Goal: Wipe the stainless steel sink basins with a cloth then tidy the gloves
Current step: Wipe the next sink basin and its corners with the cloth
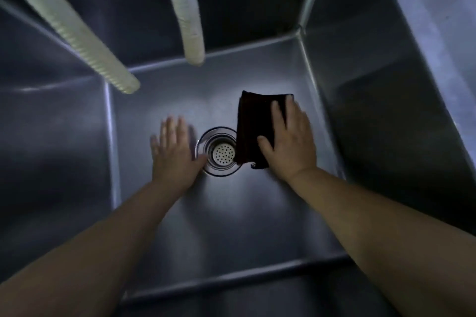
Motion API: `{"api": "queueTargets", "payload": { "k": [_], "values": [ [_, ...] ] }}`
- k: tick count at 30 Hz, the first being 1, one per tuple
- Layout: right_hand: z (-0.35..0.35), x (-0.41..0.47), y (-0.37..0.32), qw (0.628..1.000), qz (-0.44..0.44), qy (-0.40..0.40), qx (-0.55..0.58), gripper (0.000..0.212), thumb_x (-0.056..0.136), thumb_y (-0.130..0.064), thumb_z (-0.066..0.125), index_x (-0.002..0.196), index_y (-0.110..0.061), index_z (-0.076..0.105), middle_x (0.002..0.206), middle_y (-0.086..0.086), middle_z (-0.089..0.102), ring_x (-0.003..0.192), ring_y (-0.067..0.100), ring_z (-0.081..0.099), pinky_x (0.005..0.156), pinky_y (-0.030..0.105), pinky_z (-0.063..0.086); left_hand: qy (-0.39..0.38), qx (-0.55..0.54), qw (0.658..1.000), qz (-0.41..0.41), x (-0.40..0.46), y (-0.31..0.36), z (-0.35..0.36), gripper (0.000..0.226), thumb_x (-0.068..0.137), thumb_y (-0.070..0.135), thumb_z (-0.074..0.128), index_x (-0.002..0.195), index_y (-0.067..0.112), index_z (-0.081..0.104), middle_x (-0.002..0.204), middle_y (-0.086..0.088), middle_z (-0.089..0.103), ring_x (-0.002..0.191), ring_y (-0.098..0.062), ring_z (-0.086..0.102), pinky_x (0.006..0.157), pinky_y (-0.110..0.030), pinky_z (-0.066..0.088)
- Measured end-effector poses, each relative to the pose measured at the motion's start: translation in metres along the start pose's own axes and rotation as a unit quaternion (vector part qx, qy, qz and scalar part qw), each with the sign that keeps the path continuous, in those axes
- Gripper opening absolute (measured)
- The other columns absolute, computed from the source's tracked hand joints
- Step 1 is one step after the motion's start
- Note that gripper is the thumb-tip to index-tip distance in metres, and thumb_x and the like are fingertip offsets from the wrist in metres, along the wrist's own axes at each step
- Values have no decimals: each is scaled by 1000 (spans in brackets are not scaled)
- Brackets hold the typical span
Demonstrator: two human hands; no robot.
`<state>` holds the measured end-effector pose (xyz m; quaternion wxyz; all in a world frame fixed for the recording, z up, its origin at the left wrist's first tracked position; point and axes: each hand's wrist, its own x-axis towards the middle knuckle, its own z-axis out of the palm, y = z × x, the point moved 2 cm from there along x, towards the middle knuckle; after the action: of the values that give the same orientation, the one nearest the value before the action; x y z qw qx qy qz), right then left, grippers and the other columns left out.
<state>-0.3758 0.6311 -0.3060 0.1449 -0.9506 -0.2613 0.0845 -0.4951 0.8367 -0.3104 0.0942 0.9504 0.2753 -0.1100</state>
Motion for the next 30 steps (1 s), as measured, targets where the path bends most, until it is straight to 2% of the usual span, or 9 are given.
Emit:
{"api": "queueTargets", "payload": {
  "k": [2, 4, 7, 15, 19, 22, 26, 28, 30],
  "values": [
    [15, 16, -14, 992, -70, -79, -67, 75, 92, -55, 29, 151, -19, 0, 159, 12, -7, 146, 27, -11, 117, 41, -10, -60, 4, 996, -59, -10, -18, 13, 110, 78, 68, 51, 149, 7, -5, 158, -12, -9, 145, -23, -13, 115, -50, -3],
    [31, 21, -19, 986, -70, -106, -110, 73, 94, -57, 21, 150, -20, -6, 159, 11, -10, 145, 26, -16, 116, 42, -14, -100, -9, 992, -80, -12, -22, 27, 117, 74, 77, 45, 148, 8, -15, 157, -11, -19, 143, -23, -21, 113, -50, -11],
    [36, 10, -21, 987, -53, -85, -127, 70, 95, -53, 24, 151, -17, 1, 159, 13, -1, 146, 30, -8, 117, 44, -9, -125, -17, 988, -87, -5, -24, 36, 122, 71, 80, 44, 144, 11, -25, 154, -10, -29, 139, -23, -31, 109, -50, -20],
    [18, -49, -16, 964, -154, -127, -174, 65, 88, -42, 32, 144, -10, 35, 151, 15, 32, 139, 36, 29, 113, 47, 14, -141, -35, 986, -87, -3, -26, 34, 123, 68, 84, 39, 141, 13, -32, 149, -7, -38, 134, -21, -39, 98, -48, -32],
    [28, -40, -53, 949, -223, -140, -175, 61, 87, -38, 32, 139, -9, 46, 146, 11, 42, 136, 33, 37, 114, 50, 18, -128, -66, 985, -99, -3, -26, 34, 104, 79, 74, 31, 142, 17, -29, 149, -2, -38, 131, -14, -41, 95, -45, -36],
    [43, -24, -86, 939, -251, -163, -170, 53, 92, -36, 32, 125, -3, 59, 125, 12, 61, 124, 29, 50, 115, 43, 23, -106, -64, 986, -114, -4, -24, 35, 95, 85, 68, 29, 143, 18, -28, 151, -2, -36, 135, -16, -37, 97, -44, -35],
    [63, -12, -111, 957, -198, -178, -117, 45, 97, -34, 31, 114, -3, 60, 112, 14, 59, 112, 30, 47, 107, 36, 22, -101, -63, 986, -115, -4, -23, 34, 95, 86, 68, 29, 141, 18, -31, 150, -2, -37, 136, -17, -37, 97, -45, -34],
    [65, -13, -110, 964, -197, -160, -82, 38, 97, -29, 37, 112, -4, 61, 110, 14, 61, 109, 30, 50, 104, 35, 25, -104, -62, 986, -114, -4, -23, 34, 95, 86, 68, 28, 139, 18, -33, 150, -3, -38, 135, -17, -37, 97, -46, -34],
    [61, -10, -104, 955, -223, -187, -66, 34, 97, -27, 38, 114, -7, 60, 113, 11, 61, 110, 27, 49, 104, 31, 23, -106, -68, 986, -112, -4, -23, 33, 96, 86, 68, 29, 139, 18, -34, 149, -3, -39, 134, -17, -39, 97, -46, -34]
  ]
}}
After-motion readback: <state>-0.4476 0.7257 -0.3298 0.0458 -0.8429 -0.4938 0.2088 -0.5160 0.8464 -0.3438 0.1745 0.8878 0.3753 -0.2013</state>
